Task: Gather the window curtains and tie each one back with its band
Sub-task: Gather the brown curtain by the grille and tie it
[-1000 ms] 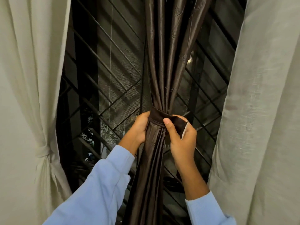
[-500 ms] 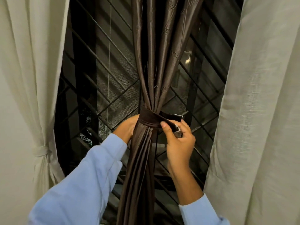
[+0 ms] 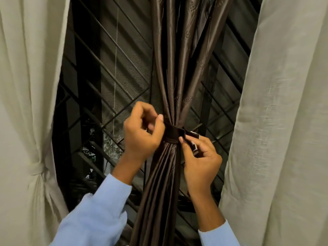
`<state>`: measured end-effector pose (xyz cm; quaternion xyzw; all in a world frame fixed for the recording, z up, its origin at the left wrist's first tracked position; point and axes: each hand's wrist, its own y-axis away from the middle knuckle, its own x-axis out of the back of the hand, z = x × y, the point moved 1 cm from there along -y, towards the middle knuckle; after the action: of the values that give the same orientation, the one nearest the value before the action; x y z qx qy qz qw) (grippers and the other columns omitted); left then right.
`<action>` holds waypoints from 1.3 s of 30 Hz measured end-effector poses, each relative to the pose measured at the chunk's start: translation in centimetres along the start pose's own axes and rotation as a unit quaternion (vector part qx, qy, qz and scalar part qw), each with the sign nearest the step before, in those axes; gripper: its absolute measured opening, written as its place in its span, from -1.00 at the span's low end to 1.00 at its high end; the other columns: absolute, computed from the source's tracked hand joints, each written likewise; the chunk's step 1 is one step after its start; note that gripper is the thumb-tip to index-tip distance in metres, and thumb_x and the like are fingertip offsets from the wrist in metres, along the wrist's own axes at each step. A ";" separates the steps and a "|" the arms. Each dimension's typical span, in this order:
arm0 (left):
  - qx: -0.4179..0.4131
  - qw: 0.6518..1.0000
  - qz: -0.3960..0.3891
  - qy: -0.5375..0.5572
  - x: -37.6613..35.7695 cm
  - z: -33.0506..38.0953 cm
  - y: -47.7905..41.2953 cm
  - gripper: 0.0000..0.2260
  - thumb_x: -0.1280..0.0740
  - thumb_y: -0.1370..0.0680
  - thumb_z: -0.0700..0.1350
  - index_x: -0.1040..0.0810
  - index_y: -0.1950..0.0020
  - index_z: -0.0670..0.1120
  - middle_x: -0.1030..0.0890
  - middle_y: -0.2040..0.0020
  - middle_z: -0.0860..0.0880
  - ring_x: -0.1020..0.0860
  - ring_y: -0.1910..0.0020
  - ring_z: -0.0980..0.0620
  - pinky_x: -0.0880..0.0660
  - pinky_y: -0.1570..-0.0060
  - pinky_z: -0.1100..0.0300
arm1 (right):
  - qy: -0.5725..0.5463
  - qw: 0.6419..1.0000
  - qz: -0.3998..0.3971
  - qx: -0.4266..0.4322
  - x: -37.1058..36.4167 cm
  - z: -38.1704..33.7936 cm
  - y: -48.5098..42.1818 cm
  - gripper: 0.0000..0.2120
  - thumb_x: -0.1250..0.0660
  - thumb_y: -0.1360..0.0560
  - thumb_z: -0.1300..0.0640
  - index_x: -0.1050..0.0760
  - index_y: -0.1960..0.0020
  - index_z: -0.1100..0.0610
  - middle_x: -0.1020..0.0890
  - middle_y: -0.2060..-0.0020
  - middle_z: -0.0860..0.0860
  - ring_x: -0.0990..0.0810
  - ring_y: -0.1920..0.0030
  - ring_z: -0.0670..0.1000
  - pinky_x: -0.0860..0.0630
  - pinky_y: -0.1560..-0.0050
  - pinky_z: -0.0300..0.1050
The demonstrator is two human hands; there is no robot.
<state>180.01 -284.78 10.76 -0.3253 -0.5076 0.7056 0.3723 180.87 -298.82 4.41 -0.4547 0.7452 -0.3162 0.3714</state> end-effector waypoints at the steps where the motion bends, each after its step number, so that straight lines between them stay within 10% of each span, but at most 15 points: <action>1: -0.063 0.996 -0.058 0.016 0.2 1.3 -0.1 -0.92 -0.34 -0.51 -0.14 -0.50 0.13 -0.14 -0.51 0.31 0.01 -0.49 0.38 0.05 -0.43 0.36 0.18 | 0.005 1.000 -0.012 0.010 0.0 0.1 0.0 -0.79 -0.51 -0.40 0.36 -0.69 0.02 0.14 -0.67 0.10 -0.08 -0.66 0.03 -0.12 -0.52 0.02 -0.37; 5: -0.129 0.921 -0.301 -0.210 -1.3 4.2 -1.6 -0.78 -0.25 -0.57 0.05 -0.65 -0.01 0.00 -0.65 0.10 0.09 -0.61 0.13 0.08 -0.53 0.19 0.10 | 0.028 0.998 -0.037 0.036 -0.4 0.3 0.1 -0.80 -0.46 -0.40 0.42 -0.68 0.05 0.18 -0.65 0.14 -0.01 -0.61 0.10 -0.17 -0.48 0.08 -0.40; 9: -0.080 0.874 -0.304 -0.370 -2.4 2.9 -3.2 -0.80 -0.28 -0.52 0.14 -0.64 0.01 0.11 -0.66 0.11 0.06 -0.61 0.08 -0.03 -0.53 0.14 0.09 | 0.021 0.998 -0.050 0.033 -0.6 0.3 -0.2 -0.73 -0.49 -0.39 0.40 -0.67 0.00 0.10 -0.66 0.13 -0.07 -0.64 0.08 -0.18 -0.52 0.05 -0.38; 16: 0.053 0.890 -0.261 -0.370 -2.7 -0.2 -5.2 -0.57 -0.42 -0.25 0.39 -0.52 0.24 0.04 -0.61 0.31 0.12 -0.60 0.19 0.08 -0.39 0.24 0.19 | 0.052 0.997 -0.051 0.031 -0.4 0.4 -1.2 -0.77 -0.49 -0.39 0.41 -0.70 0.01 0.19 -0.66 0.15 -0.01 -0.63 0.08 -0.23 -0.48 0.04 -0.46; 25: 0.087 0.793 -0.425 -0.428 -6.1 0.3 -4.8 -0.51 -0.24 -0.42 0.38 -0.26 0.35 -0.02 -0.57 0.18 -0.04 -0.55 0.18 -0.08 -0.30 0.24 0.13 | 0.118 0.988 -0.060 0.076 -0.3 1.2 -0.7 -0.83 -0.46 -0.43 0.44 -0.68 0.00 0.29 -0.64 0.11 0.08 -0.63 0.09 0.03 -0.58 0.08 -0.14; 30: 0.268 0.815 -0.472 -0.205 -6.2 -0.3 -4.6 -0.70 -0.38 -0.50 -0.02 -0.52 0.30 -0.21 -0.58 0.52 -0.03 -0.63 0.48 -0.04 -0.57 0.41 0.14 | 0.168 0.975 -0.086 0.115 -0.1 1.7 -0.1 -0.80 -0.47 -0.42 0.41 -0.68 -0.03 0.27 -0.63 0.00 0.11 -0.60 -0.04 0.06 -0.57 -0.04 -0.07; 39: 0.096 0.921 -0.377 -0.028 -3.6 -1.7 -3.0 -0.70 -0.22 -0.62 -0.17 -0.42 0.28 -0.28 -0.43 0.40 -0.13 -0.41 0.43 0.10 -0.35 0.37 0.17 | 0.175 0.972 -0.116 0.105 1.2 2.3 -0.6 -0.83 -0.42 -0.51 0.30 -0.64 -0.05 0.12 -0.60 0.00 -0.06 -0.51 -0.10 -0.10 -0.47 -0.12 -0.22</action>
<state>183.84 -286.43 13.42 -0.0523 -0.5327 0.5676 0.6256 182.67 -300.44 3.42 -0.4343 0.7032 -0.5084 0.2417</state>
